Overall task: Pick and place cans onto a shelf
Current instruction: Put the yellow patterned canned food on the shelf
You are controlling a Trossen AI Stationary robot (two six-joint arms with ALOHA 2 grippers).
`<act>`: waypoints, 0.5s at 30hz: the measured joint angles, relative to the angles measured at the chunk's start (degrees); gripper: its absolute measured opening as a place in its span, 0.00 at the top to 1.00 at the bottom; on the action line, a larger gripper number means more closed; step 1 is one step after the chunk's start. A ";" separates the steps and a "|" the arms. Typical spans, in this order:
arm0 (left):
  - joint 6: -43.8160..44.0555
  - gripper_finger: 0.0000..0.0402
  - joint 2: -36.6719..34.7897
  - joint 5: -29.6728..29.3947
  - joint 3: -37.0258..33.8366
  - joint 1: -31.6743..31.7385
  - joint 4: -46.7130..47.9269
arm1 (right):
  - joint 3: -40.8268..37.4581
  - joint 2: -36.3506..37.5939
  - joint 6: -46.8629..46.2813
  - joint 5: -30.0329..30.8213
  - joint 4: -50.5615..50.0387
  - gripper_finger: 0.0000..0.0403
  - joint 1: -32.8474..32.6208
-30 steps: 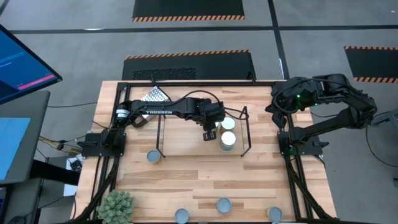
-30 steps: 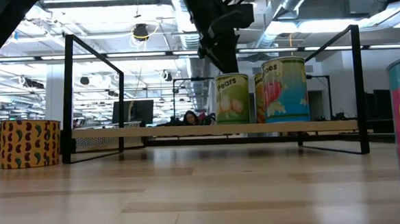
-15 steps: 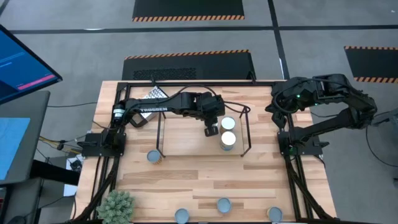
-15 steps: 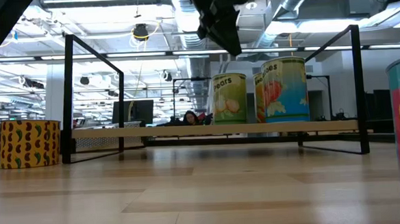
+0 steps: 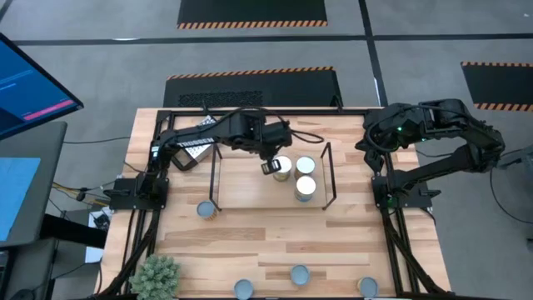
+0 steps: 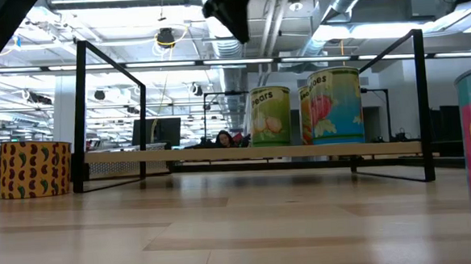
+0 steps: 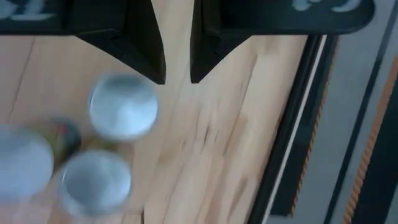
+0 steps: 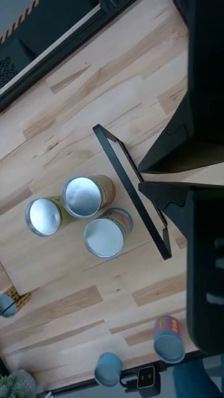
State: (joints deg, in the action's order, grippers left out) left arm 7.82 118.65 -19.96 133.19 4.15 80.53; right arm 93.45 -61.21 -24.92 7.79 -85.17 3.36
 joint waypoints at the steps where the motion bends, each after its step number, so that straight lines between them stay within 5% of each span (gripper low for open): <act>1: 0.43 0.84 0.03 -0.23 0.36 -0.10 2.37 | 0.00 0.00 -0.01 0.00 0.00 0.85 0.00; 5: 2.71 0.84 0.04 -1.50 0.87 -0.78 9.72 | 0.00 0.00 -0.10 0.00 0.13 0.85 0.02; 15: 2.46 0.84 -4.23 -3.45 0.15 -3.38 9.51 | 0.00 0.00 -0.16 0.01 0.39 0.85 0.00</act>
State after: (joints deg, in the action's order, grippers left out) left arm 10.29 114.42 -23.41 133.34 0.77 90.04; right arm 93.45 -61.21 -25.08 7.80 -84.77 3.36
